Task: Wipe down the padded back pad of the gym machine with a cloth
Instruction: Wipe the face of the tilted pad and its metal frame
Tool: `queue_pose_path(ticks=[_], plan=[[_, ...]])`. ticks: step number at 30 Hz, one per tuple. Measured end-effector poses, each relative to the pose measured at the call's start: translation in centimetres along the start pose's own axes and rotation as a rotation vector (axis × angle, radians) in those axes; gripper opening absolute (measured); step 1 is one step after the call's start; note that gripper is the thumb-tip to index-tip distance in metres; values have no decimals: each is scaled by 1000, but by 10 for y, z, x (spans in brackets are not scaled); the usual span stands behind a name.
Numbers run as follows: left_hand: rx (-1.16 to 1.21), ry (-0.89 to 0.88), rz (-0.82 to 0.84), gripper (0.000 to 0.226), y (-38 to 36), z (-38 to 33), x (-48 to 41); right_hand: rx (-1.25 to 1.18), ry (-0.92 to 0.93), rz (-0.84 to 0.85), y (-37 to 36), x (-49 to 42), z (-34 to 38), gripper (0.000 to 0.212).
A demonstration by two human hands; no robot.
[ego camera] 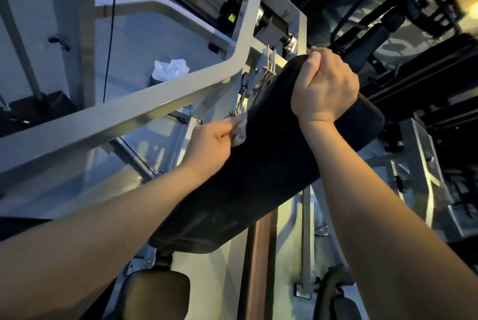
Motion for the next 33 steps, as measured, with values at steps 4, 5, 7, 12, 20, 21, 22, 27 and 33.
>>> queue_pose_path(ticks=[4,5,7,12,20,21,22,27,33], plan=[[154,-159,-35,37,-3,-49,-70,-25,6,-62,0,1,-2,37],[177,-174,31,39,-10,-51,-78,-31,10,-75,-1,1,-3,37],[165,-176,102,43,-15,-36,-69,-44,10,-85,-3,1,-3,36],[-11,54,150,55,-6,41,11,-32,4,-81,-2,2,-2,37],[101,-144,3,45,-12,-24,-34,-27,-7,-51,-1,2,-1,37],[80,-152,14,46,-15,-19,-28,-18,1,-50,-1,2,-1,37],[47,-140,24,44,-16,-9,-18,-7,10,-51,-1,2,0,38],[-100,134,170,42,-1,51,50,32,31,-15,3,2,2,40],[-7,349,196,36,16,70,48,38,97,105,14,26,19,44]])
Point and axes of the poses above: each hand's wrist, its own x-axis away from the middle knuckle, its own y-axis out of the back of the hand, z = x × y, the point moved 5 cm from there along -x, towards the middle knuckle, and after that the axes turned 12 degrees about -y, right-handed, at the moved point
